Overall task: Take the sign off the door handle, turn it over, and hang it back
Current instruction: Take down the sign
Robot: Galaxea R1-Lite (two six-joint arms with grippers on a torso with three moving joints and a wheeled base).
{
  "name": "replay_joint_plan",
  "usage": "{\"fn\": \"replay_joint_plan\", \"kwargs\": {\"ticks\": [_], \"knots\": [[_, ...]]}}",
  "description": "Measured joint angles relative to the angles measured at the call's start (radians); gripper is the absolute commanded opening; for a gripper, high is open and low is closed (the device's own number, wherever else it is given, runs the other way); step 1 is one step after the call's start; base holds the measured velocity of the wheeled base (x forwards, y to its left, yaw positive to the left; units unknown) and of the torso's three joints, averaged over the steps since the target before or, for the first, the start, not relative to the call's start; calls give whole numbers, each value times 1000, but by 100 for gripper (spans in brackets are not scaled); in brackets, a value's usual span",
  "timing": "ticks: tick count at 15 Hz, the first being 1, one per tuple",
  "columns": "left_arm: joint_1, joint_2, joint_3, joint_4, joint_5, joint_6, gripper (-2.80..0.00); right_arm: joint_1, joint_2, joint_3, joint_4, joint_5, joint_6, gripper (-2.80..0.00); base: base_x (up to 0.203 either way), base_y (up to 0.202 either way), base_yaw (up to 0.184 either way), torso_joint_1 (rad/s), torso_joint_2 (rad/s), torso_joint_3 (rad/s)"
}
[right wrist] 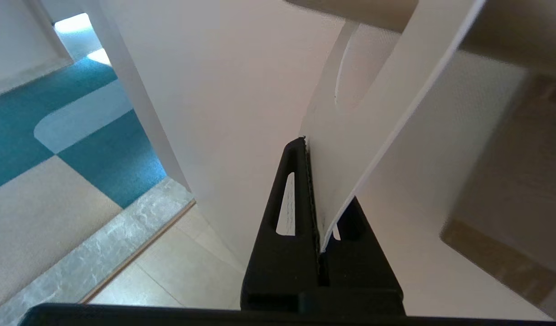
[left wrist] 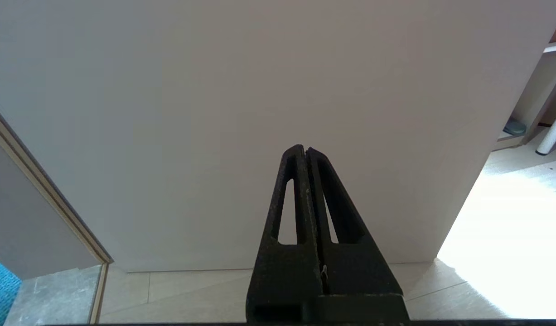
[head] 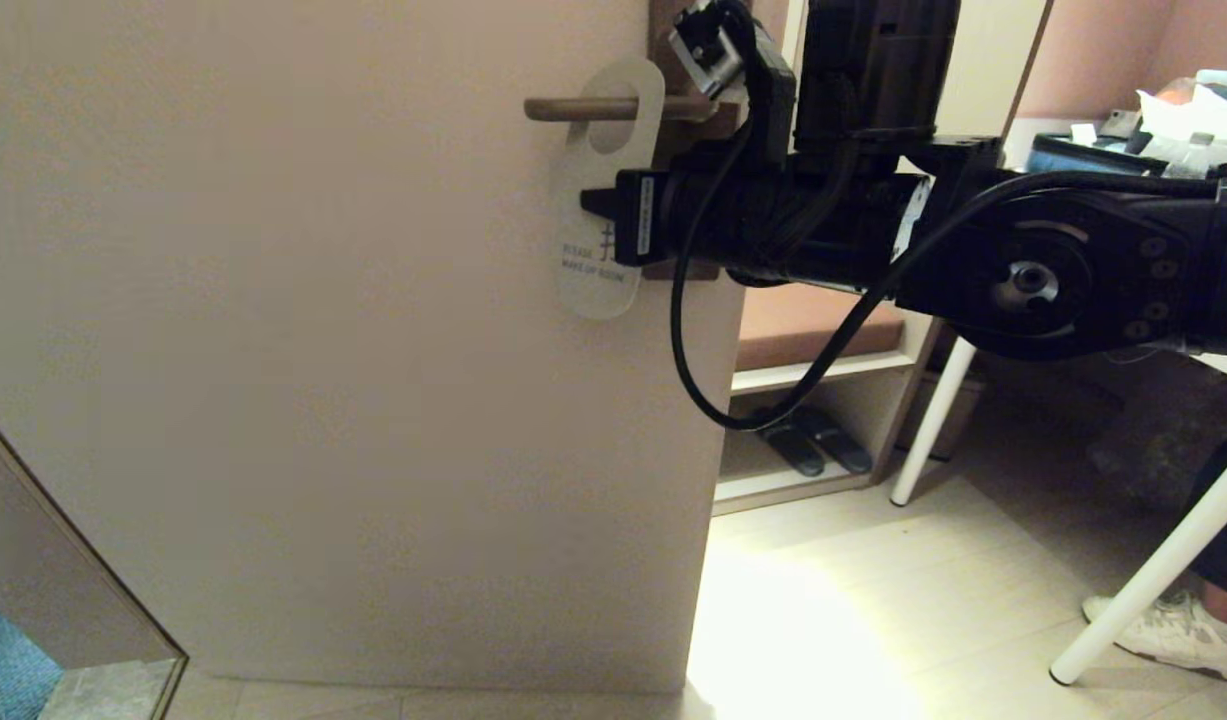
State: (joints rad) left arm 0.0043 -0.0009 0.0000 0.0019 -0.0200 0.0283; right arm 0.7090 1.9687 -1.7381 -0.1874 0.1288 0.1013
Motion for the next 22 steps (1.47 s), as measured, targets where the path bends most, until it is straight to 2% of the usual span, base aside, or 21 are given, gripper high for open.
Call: {"fn": "replay_joint_plan", "kwargs": {"ticks": [3,8,22], "knots": [[0,0,0,0,0,0,-280,13,12,0,-49,-7,-1,-280,0,0,0,0,0,0],[0,0,0,0,0,0,-280,51,45,-28,-93,-65,-4,-280,0,0,0,0,0,0],[0,0,0,0,0,-1,-280,112,104,-41,-199,-91,-12,-280,0,0,0,0,0,0]]}}
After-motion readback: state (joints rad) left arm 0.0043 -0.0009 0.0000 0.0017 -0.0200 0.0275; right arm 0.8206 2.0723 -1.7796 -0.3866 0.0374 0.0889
